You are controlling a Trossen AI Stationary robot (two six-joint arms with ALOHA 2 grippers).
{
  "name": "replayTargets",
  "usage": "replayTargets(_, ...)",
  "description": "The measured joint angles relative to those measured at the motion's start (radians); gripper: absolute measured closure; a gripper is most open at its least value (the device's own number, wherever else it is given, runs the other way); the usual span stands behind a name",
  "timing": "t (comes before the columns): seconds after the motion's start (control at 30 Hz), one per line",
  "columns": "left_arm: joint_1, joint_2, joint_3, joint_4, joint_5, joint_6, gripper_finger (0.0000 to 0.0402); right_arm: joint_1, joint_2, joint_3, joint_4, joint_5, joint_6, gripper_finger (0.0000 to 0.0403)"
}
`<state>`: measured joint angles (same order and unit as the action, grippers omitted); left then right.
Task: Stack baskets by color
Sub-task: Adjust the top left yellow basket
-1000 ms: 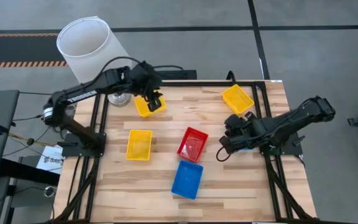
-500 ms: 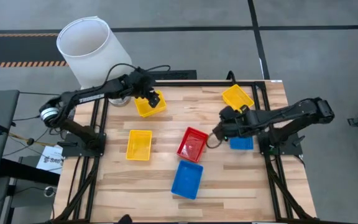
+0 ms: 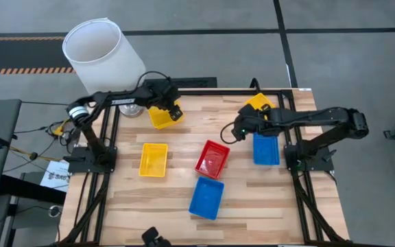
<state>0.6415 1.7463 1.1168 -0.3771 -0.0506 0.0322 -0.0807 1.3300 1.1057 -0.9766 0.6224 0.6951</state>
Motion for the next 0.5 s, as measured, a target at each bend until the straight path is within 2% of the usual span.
replayTargets(0.23,0.002,0.100,0.079,0.057,0.130,-0.015,0.0205,-0.001,0.000,0.000,0.002,0.000,0.001,0.0197)
replayTargets(0.5,0.002,0.241,0.262,0.202,0.339,-0.078,0.0208,0.002,0.000,0.000,-0.005,-0.004,0.004,0.0202)
